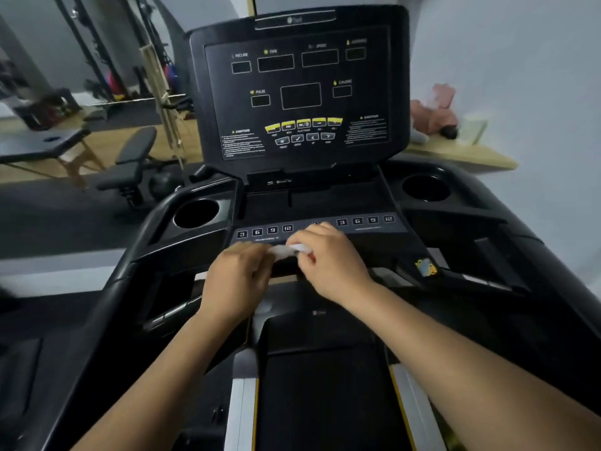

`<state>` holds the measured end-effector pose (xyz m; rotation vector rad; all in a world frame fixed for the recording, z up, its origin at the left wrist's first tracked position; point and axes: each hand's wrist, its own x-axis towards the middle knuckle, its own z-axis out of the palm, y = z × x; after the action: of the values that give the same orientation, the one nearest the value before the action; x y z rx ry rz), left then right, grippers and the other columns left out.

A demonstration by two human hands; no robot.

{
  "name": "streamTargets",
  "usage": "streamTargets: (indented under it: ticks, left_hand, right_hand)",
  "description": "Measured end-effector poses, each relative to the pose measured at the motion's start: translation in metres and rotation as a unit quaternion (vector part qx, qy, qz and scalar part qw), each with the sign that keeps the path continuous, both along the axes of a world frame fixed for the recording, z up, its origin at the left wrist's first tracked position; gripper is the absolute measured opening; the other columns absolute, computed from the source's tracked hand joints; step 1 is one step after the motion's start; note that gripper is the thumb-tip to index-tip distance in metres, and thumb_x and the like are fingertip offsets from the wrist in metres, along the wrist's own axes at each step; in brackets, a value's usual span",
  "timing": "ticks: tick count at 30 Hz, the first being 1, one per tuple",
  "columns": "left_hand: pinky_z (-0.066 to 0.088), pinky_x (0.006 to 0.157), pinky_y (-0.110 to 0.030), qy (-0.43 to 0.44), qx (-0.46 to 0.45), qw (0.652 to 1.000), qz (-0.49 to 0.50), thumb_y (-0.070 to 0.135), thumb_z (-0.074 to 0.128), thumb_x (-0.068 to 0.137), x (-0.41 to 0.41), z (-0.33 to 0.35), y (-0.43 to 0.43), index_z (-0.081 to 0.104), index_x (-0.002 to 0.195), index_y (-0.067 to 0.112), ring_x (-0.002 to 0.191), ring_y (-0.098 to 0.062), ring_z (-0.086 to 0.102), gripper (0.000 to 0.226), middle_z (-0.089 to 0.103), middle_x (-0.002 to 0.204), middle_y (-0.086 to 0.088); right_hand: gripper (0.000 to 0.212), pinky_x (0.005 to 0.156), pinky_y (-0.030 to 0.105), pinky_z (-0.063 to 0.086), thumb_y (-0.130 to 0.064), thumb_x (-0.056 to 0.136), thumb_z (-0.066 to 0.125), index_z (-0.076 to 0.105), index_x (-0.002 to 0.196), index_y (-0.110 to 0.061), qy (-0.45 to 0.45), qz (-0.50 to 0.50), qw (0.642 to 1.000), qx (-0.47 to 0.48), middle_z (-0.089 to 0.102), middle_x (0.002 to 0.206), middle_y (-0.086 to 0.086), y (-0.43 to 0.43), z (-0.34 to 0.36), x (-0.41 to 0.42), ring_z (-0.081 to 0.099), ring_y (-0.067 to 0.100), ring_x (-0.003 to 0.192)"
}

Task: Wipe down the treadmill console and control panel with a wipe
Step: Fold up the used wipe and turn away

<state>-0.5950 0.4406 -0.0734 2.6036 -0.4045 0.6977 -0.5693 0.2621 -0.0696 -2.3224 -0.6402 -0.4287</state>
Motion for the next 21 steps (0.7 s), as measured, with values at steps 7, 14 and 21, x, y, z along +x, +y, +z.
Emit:
streamTargets:
  ticks: [7, 14, 21]
  left_hand:
    - [0.050, 0.067, -0.027, 0.194, -0.280, 0.923, -0.179, 0.020, 0.057, 0.098, -0.004, 0.046, -0.058, 0.067, 0.083, 0.018, 0.070, -0.007, 0.062, 0.019, 0.067, 0.072, 0.005]
    - [0.050, 0.060, -0.021, 0.362, -0.336, 0.784, -0.376, 0.015, 0.067, 0.092, -0.055, 0.017, -0.173, 0.073, 0.089, 0.016, 0.071, -0.008, 0.065, 0.007, 0.073, 0.080, -0.002]
    - [0.053, 0.061, -0.027, 0.491, -0.277, 0.659, -0.498, 0.013, 0.068, 0.091, -0.190, -0.003, -0.279, 0.072, 0.092, 0.015, 0.074, -0.018, 0.065, 0.005, 0.070, 0.085, -0.012]
  right_hand:
    - [0.013, 0.077, 0.036, 0.058, -0.016, 0.089, 0.068, 0.072, 0.096, -0.027, 0.152, -0.129, 0.949, 0.246, 0.073, 0.089, -0.006, -0.068, 0.044, -0.059, 0.069, 0.012, 0.084]
    - [0.006, 0.050, 0.025, 0.051, -0.013, 0.093, 0.063, 0.070, 0.093, -0.012, 0.139, -0.377, 0.850, 0.340, 0.070, 0.070, 0.002, -0.126, 0.029, -0.206, 0.063, 0.012, 0.055]
    - [0.012, 0.054, 0.030, 0.050, -0.025, 0.096, 0.061, 0.066, 0.085, -0.025, 0.073, -0.582, 0.727, 0.358, 0.063, 0.063, -0.007, -0.172, 0.004, -0.376, 0.058, 0.012, 0.055]
